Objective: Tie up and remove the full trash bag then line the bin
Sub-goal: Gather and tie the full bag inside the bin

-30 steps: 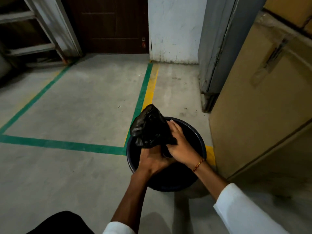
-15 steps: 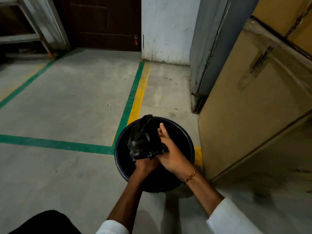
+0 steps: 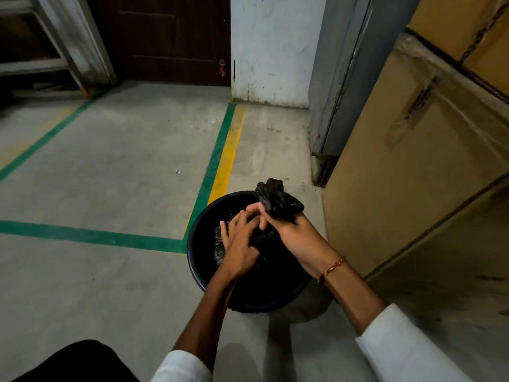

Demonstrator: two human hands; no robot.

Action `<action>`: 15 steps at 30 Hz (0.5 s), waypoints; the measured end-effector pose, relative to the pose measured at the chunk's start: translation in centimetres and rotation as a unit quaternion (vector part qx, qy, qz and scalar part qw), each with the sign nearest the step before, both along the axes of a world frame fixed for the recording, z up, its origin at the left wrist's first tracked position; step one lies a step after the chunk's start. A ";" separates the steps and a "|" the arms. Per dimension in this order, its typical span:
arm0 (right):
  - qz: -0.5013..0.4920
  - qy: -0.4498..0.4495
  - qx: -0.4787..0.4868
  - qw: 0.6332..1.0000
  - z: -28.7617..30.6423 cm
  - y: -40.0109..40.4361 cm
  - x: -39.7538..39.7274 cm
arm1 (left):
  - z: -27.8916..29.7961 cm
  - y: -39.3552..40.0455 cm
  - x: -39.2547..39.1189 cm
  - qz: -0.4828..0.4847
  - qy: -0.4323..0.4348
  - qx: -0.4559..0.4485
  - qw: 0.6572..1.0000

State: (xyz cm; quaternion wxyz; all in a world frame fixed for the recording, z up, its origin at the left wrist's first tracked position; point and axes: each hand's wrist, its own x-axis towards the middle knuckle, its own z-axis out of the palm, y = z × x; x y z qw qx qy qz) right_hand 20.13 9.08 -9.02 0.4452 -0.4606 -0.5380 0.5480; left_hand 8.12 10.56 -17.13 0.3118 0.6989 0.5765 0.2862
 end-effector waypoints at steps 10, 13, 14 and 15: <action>0.001 -0.158 0.027 0.987 -0.4 1.9 1.2 | -0.2 0.0 0.3 0.036 0.106 0.060 0.992; -0.009 -0.179 0.038 0.983 -0.3 1.3 1.3 | -0.6 0.2 0.5 0.043 0.134 0.068 0.988; -0.011 -0.183 0.038 0.982 -0.4 1.2 1.6 | -0.7 0.2 0.5 0.046 0.151 0.075 0.985; -0.014 -0.189 0.034 0.981 -0.5 1.2 2.0 | -0.7 0.2 0.5 0.046 0.163 0.079 0.982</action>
